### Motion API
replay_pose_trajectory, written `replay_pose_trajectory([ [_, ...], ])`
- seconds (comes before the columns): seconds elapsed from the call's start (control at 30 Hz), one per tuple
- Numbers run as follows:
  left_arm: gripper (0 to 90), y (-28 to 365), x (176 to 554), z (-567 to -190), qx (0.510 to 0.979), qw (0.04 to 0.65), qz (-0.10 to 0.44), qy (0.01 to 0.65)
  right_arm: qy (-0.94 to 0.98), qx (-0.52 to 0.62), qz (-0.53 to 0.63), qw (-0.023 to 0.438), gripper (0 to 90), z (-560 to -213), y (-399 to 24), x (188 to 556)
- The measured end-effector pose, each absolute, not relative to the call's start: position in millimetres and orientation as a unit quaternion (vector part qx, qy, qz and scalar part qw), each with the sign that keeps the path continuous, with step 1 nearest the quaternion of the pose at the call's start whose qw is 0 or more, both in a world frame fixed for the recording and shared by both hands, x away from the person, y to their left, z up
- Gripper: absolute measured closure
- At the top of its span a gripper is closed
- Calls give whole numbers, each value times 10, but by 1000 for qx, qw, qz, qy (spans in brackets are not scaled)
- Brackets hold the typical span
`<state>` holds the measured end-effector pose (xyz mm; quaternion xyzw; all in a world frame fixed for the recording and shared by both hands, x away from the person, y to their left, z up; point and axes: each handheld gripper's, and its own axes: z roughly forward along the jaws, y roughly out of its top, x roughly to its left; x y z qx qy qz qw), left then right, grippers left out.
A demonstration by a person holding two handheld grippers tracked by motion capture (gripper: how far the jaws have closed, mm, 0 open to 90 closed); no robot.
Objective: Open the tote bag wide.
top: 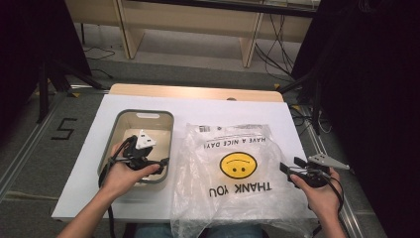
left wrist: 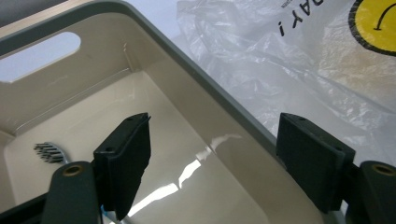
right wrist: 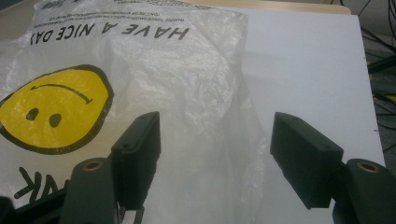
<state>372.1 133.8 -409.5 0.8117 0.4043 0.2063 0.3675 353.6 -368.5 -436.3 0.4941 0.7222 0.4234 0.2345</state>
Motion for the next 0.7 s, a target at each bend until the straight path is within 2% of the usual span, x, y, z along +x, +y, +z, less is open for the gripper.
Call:
replay_pose_trajectory([
  [0.4, 278, 1166, 3706, -4014, 816, 383, 202, 384, 727, 505, 408, 223, 334, -4341, -3692, 3565],
  [0.7, 298, 828, 3608, -3940, 837, 381, 189, 346, 742, 525, 369, 193, 347, -4373, -3715, 3615],
])
